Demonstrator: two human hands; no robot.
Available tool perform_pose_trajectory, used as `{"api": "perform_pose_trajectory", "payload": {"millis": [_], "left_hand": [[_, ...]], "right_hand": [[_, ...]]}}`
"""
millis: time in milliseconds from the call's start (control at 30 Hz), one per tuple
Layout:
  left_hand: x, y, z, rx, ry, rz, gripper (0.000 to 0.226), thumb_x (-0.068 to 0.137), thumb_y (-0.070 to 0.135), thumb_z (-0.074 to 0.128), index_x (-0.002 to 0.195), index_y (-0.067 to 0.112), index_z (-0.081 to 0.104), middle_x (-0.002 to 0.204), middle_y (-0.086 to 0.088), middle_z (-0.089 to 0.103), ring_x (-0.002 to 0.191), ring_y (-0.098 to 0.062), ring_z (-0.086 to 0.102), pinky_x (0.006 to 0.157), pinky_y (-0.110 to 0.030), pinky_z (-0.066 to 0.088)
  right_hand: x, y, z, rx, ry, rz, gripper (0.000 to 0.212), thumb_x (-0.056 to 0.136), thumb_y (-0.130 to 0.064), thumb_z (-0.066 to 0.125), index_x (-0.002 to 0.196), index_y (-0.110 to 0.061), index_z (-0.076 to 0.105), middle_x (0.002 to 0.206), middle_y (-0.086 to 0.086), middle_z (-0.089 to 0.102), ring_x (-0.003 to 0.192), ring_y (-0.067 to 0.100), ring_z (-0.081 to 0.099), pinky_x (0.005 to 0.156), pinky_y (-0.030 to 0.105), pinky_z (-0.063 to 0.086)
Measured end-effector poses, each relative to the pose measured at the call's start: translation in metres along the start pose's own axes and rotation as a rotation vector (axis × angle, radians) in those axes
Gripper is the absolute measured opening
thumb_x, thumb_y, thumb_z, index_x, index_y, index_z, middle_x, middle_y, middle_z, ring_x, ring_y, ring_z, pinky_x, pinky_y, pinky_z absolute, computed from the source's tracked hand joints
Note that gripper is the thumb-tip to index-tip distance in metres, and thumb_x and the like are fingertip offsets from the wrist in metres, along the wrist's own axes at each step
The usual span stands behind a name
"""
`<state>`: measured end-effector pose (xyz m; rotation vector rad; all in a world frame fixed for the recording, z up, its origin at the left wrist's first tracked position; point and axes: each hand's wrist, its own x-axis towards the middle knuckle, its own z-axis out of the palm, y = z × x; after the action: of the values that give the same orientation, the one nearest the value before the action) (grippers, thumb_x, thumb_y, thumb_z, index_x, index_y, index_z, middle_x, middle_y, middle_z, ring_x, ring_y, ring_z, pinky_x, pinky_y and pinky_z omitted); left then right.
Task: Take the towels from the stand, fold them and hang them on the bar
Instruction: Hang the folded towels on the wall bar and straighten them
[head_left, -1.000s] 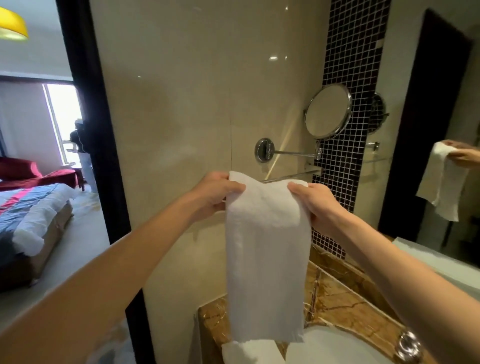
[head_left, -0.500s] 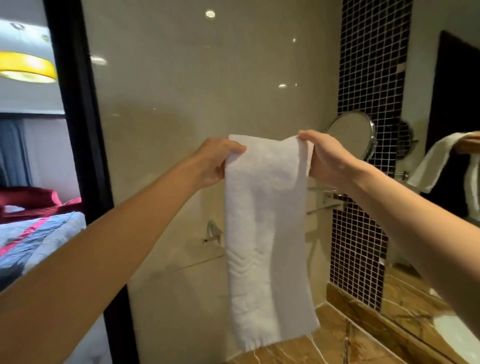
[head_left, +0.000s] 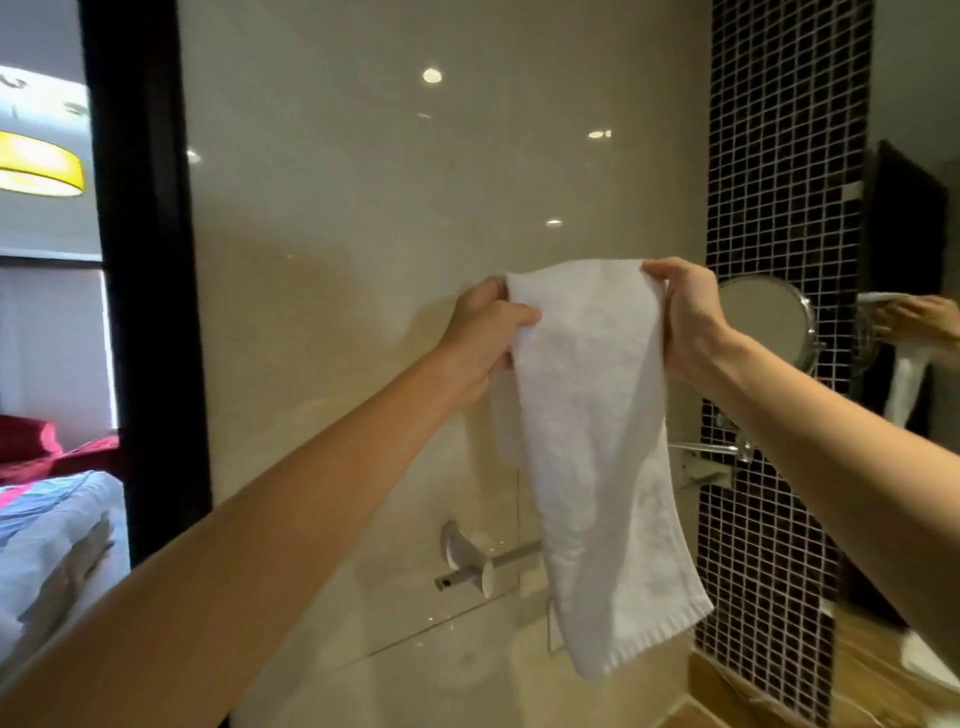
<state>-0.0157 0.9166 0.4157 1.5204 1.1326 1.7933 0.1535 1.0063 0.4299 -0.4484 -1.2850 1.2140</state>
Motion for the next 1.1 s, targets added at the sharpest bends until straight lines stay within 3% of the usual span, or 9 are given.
{"api": "perform_pose_trajectory", "payload": {"millis": [67,267,400,467,600,733,867,1000,1100], "left_hand": [[0.003,-0.011,-0.004,0.010,-0.005,0.009,0.022,0.083,-0.004,0.054,0.099,0.010,0.060,0.095,-0.011,0.065,0.083,-0.023,0.061,0.068,-0.030,0.047],[0.003,-0.053,-0.020,0.087,-0.021,-0.016,0.025,0.082,-0.006,0.056,0.077,0.018,0.058,0.082,-0.002,0.063,0.069,-0.012,0.060,0.052,-0.016,0.048],[-0.001,-0.074,-0.026,0.124,0.023,-0.068,0.026,0.082,-0.009,0.056,0.075,0.016,0.055,0.087,-0.009,0.060,0.065,-0.014,0.057,0.046,-0.013,0.043],[-0.003,-0.085,-0.026,0.138,0.035,-0.105,0.023,0.082,-0.010,0.055,0.078,0.013,0.057,0.093,-0.014,0.061,0.072,-0.023,0.060,0.052,-0.017,0.046],[-0.013,-0.102,-0.024,0.150,0.032,-0.183,0.021,0.083,-0.009,0.049,0.096,0.001,0.063,0.104,-0.026,0.065,0.099,-0.039,0.064,0.085,-0.048,0.052],[-0.023,-0.117,-0.023,0.243,0.065,-0.303,0.026,0.083,-0.004,0.047,0.103,-0.010,0.062,0.107,-0.030,0.064,0.101,-0.040,0.064,0.088,-0.053,0.050],[-0.029,-0.129,-0.024,0.239,0.104,-0.430,0.012,0.083,-0.006,0.048,0.085,-0.003,0.060,0.080,-0.016,0.059,0.076,-0.028,0.063,0.072,-0.037,0.053],[-0.030,-0.139,-0.022,0.207,0.149,-0.523,0.016,0.083,-0.008,0.055,0.098,-0.004,0.057,0.081,-0.015,0.053,0.071,-0.023,0.056,0.066,-0.032,0.047],[-0.031,-0.139,-0.020,0.172,0.169,-0.594,0.010,0.082,-0.010,0.058,0.087,0.000,0.057,0.072,-0.011,0.052,0.060,-0.016,0.054,0.050,-0.024,0.051]], "right_hand": [[0.004,0.013,0.001,-0.004,0.016,0.020,0.038,0.082,-0.028,0.049,0.053,-0.015,0.070,0.059,0.001,0.065,0.051,0.017,0.063,0.053,0.020,0.050],[0.011,0.060,-0.006,-0.101,0.051,0.136,0.024,0.081,-0.027,0.049,0.076,-0.010,0.066,0.069,0.004,0.066,0.059,0.020,0.064,0.064,0.026,0.050],[0.013,0.085,-0.004,-0.143,0.030,0.263,0.020,0.080,-0.026,0.051,0.079,-0.010,0.064,0.073,0.005,0.066,0.065,0.023,0.064,0.068,0.028,0.050],[0.012,0.097,-0.006,-0.199,0.005,0.318,0.022,0.079,-0.026,0.052,0.084,-0.009,0.064,0.081,0.008,0.065,0.072,0.026,0.062,0.075,0.032,0.049],[0.009,0.116,-0.019,-0.244,-0.110,0.393,0.037,0.080,-0.025,0.049,0.106,-0.003,0.064,0.098,0.013,0.069,0.087,0.028,0.066,0.083,0.034,0.050],[0.004,0.133,-0.039,-0.273,-0.249,0.489,0.043,0.083,-0.023,0.044,0.115,0.001,0.060,0.110,0.017,0.070,0.097,0.030,0.069,0.083,0.037,0.050],[-0.004,0.146,-0.053,-0.329,-0.353,0.601,0.036,0.094,-0.021,0.043,0.122,-0.001,0.055,0.117,0.016,0.068,0.104,0.028,0.066,0.084,0.038,0.052],[-0.009,0.152,-0.057,-0.499,-0.329,0.647,0.034,0.098,-0.021,0.049,0.122,0.001,0.058,0.121,0.017,0.066,0.109,0.030,0.063,0.096,0.043,0.049],[-0.010,0.156,-0.055,-0.573,-0.237,0.641,0.029,0.095,-0.015,0.057,0.119,0.000,0.058,0.116,0.016,0.068,0.097,0.027,0.067,0.082,0.038,0.054]]}}
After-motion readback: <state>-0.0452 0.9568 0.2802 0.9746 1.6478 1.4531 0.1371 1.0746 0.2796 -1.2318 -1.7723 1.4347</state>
